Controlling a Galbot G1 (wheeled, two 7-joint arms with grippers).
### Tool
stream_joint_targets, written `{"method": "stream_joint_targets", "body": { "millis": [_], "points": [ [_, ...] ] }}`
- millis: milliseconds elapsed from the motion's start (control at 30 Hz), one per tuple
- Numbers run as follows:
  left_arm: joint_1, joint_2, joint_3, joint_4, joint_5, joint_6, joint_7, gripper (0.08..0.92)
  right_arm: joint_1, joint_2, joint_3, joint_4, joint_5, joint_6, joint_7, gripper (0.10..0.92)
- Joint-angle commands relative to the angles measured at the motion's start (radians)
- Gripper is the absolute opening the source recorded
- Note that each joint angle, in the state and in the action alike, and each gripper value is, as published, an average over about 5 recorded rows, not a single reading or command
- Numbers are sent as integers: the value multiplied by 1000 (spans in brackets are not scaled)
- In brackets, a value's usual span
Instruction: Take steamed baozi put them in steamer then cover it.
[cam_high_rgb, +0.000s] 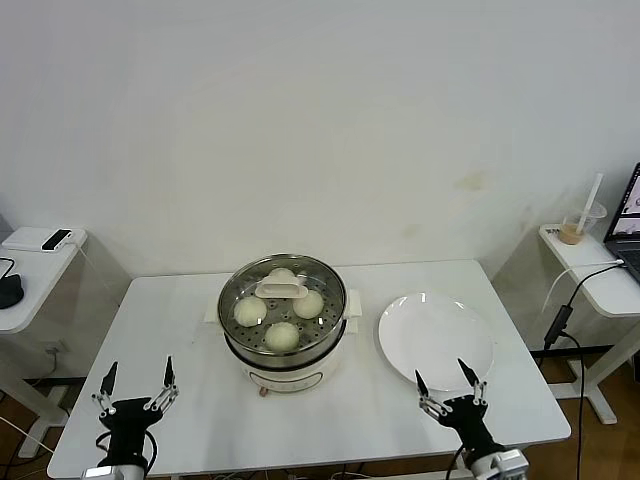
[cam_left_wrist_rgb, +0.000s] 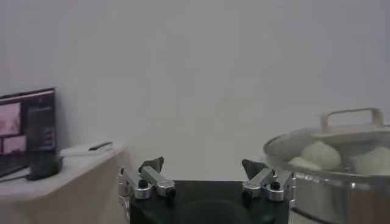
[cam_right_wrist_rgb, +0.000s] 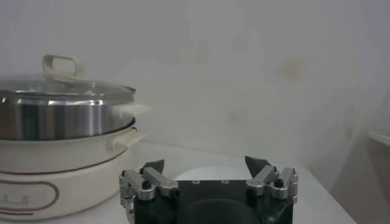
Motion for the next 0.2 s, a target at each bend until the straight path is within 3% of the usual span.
{"method": "stream_joint_targets", "body": {
  "millis": [33, 200],
  "points": [
    [34, -33, -42, 11, -29, -3, 38, 823, 1, -8, -11, 16, 16, -47, 23, 823],
    [34, -32, -44, 10, -28, -3, 33, 823, 3, -9, -13, 9, 8, -53, 28, 823]
  ]
}}
